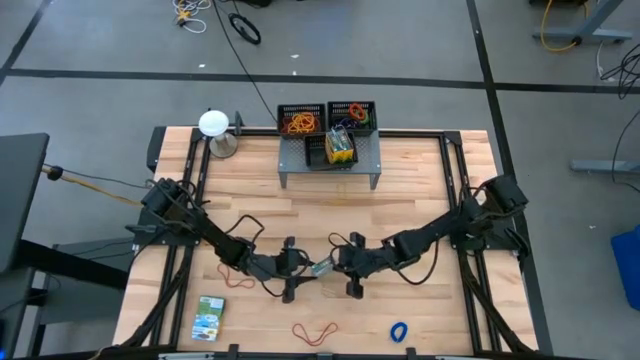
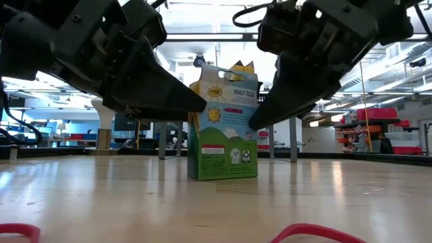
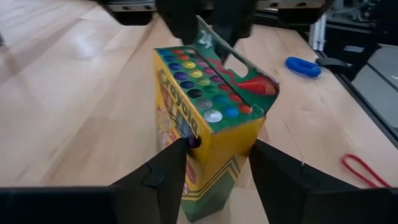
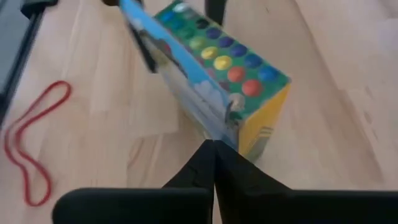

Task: Pick & Place Office Desk Supplies
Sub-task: Put the crayon box into the bottom black basket on the shelf

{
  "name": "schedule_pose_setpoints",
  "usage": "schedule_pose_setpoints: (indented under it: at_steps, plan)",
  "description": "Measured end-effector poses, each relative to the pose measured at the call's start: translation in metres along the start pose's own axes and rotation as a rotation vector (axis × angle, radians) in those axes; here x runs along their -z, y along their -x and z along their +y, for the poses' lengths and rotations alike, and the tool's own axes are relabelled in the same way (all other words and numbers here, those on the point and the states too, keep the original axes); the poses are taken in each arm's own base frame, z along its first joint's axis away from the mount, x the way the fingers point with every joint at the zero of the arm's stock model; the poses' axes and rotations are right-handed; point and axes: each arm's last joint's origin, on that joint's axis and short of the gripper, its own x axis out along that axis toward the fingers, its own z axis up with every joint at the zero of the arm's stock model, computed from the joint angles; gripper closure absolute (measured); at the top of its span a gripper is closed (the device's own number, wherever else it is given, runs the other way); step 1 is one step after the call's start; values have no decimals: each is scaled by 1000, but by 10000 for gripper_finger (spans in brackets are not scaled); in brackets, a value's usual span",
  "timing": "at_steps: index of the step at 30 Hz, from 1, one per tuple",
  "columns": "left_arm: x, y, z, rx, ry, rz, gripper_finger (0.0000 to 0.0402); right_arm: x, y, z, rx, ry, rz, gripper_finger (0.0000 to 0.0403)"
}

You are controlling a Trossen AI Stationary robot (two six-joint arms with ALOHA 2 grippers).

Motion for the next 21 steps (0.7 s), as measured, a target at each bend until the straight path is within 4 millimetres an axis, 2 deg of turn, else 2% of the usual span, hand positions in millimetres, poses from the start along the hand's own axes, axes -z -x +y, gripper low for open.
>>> schedule_pose_setpoints:
  at_steps: [12, 16, 21]
  plan:
    - [2, 1, -2, 17, -43, 18, 130, -5, -1, -7, 57, 17, -45, 396]
    - [2, 1, -3, 64, -43, 32, 122, -9, -2, -11, 66, 11, -61, 396]
    - [4, 3, -7, 113, -40, 47, 135, -13, -3, -18, 83, 6, -74, 392]
